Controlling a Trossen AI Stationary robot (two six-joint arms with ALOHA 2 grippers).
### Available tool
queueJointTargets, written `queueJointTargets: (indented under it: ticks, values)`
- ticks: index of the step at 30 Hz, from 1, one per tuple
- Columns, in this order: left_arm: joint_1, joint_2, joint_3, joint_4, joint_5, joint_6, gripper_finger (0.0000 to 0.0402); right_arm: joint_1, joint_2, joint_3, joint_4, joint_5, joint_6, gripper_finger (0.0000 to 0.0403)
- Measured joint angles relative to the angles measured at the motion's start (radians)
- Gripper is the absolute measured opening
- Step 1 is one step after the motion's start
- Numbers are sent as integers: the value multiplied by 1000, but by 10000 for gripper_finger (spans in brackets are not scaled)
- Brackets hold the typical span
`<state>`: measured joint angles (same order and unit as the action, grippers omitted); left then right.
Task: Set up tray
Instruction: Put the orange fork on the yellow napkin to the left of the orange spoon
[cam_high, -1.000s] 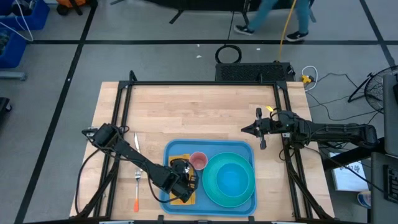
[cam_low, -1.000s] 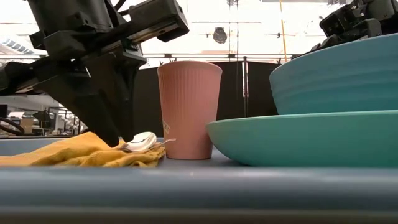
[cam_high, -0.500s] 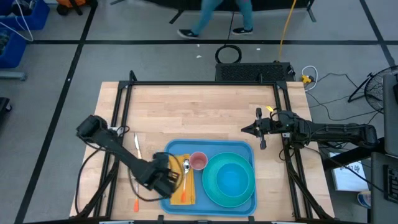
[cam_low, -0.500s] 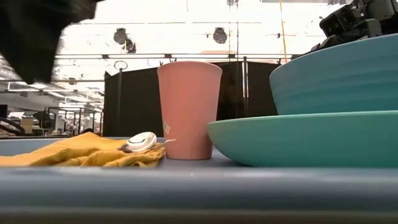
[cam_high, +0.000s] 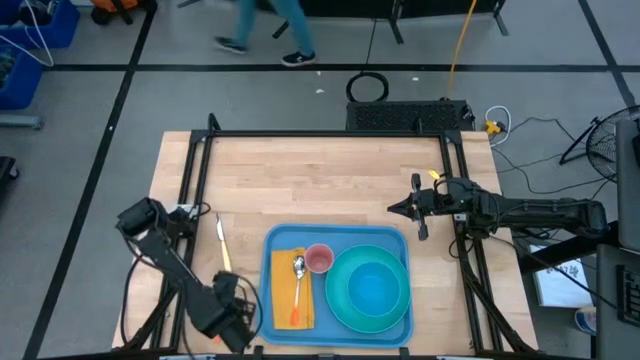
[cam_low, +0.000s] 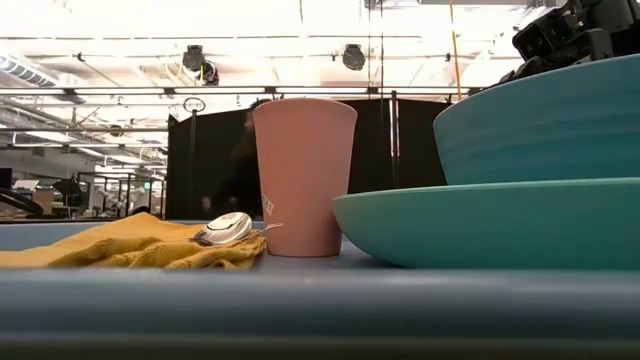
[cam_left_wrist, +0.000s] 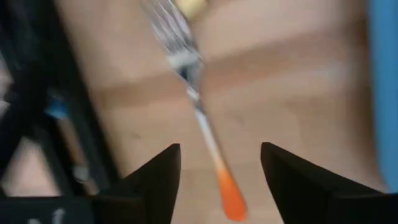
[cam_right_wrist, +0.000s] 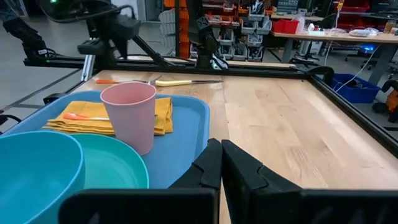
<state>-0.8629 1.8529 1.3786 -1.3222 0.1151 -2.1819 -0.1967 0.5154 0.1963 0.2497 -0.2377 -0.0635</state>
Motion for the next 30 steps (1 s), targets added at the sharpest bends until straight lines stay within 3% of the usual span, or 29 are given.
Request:
queueJointTargets:
  ticks: [7, 14, 20, 30]
  values:
    - [-37, 30, -94, 70, 81, -87, 276, 0, 3, 0, 7, 0, 18, 0]
    - [-47, 20, -274, 278, 97, -101, 282, 0, 3, 0, 8, 0, 13, 0]
    - [-39, 4, -317, 333, 88, -87, 282, 0, 3, 0, 8, 0, -1, 0]
    - [-31, 2, -320, 316, 57, -45, 222, 0, 3, 0, 8, 0, -2, 0]
